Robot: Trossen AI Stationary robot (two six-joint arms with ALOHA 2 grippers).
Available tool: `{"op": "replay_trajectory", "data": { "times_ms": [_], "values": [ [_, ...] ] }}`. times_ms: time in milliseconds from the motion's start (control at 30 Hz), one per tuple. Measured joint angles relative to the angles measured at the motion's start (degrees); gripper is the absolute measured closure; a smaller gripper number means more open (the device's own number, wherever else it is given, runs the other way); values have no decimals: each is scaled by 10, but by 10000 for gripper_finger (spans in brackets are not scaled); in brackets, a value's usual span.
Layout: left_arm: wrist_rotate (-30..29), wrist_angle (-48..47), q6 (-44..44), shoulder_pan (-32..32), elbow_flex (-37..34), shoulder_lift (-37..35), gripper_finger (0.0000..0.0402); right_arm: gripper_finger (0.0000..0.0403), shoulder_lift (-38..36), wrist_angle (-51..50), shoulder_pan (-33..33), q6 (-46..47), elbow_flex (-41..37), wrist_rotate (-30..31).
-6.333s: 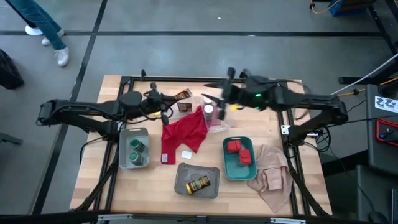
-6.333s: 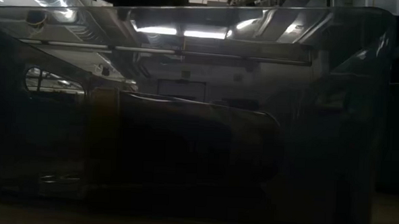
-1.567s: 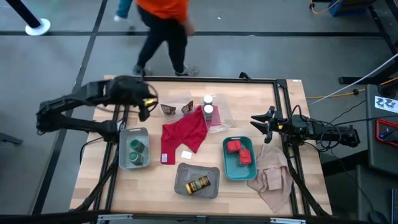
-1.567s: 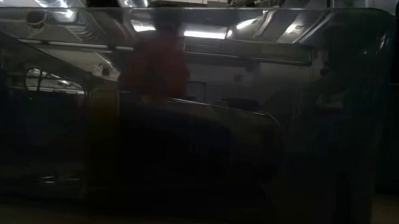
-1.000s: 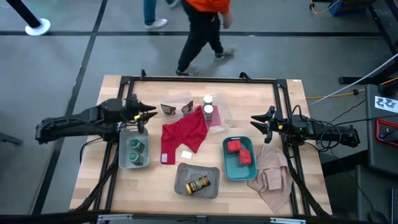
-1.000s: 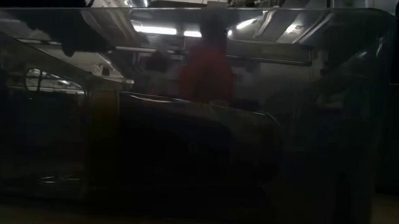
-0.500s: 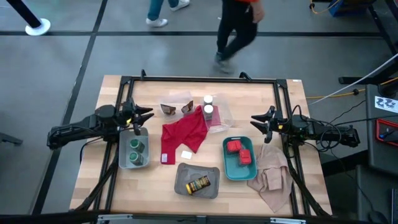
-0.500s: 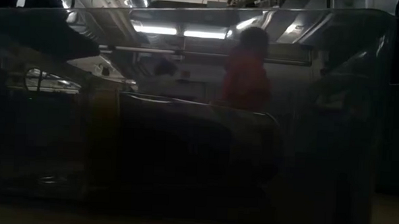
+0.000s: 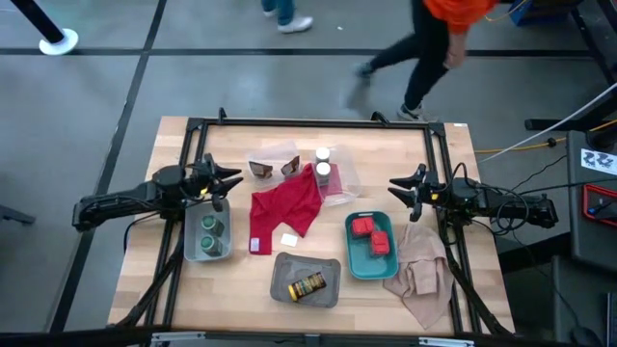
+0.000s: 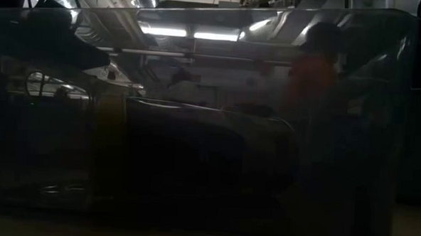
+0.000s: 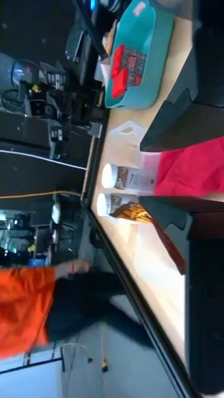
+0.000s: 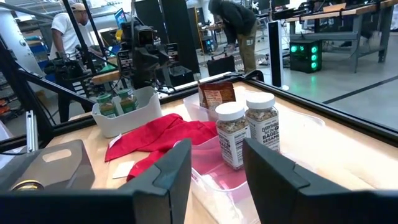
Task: Sort spices by type
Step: Return to Home Position
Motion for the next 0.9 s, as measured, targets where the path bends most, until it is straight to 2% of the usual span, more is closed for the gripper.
{"op": "replay_trajectory", "data": {
  "times_ms": [333,633,700,900],
  "values": [
    [10,19,5,-13,-8,0,292,260,0,0,0,1,0,-2],
    [37,24,5,-39,-11,0,292,260,0,-3,0,1,0,-49],
    [41,57,7,-44,-25,0,292,260,0,-3,0,1,0,-49],
    [45,58,22,-48,-25,7,292,260,0,-4,0,1,0,-49]
  ]
}}
